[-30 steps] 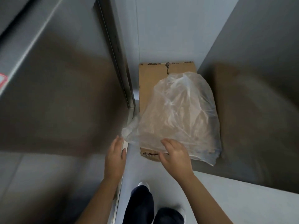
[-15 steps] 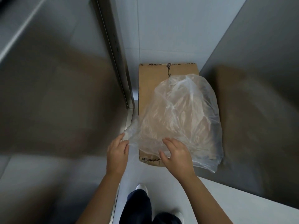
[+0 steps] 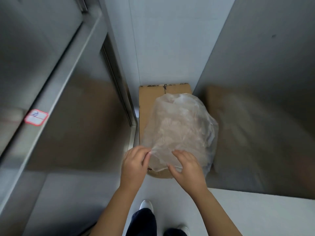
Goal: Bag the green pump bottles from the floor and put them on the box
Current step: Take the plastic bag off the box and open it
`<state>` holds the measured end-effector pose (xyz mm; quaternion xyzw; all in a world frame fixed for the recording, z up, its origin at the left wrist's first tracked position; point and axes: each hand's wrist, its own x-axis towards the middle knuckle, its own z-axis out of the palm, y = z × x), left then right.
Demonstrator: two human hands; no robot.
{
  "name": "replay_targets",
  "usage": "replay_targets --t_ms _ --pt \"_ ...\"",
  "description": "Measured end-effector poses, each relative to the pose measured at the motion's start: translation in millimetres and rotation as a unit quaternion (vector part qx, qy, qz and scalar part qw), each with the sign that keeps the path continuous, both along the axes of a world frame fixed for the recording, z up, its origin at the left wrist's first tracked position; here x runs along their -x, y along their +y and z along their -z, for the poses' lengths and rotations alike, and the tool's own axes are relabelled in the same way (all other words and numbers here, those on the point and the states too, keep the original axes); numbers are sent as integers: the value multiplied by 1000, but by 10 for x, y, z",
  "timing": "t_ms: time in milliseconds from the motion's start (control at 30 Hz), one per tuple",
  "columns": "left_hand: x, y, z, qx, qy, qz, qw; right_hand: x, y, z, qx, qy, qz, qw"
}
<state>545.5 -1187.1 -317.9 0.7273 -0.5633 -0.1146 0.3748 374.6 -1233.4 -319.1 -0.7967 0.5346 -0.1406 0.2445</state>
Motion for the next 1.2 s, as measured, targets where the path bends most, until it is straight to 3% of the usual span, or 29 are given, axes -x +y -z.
replay_targets --t_ms 300,533,867,1200 --pt "453 142 -1016 69 35 65 995 479 402 -608 37 -53 26 998" --pt "727 285 -1610 104 57 56 991 944 707 -843 64 -81 82 991" --pt "1055 617 -2119 120 106 5 987 1471 1132 -888 -26 -96 124 987" --pt "1204 984 -2184 128 133 -58 981 1960 1463 -764 -95 -142 154 973"
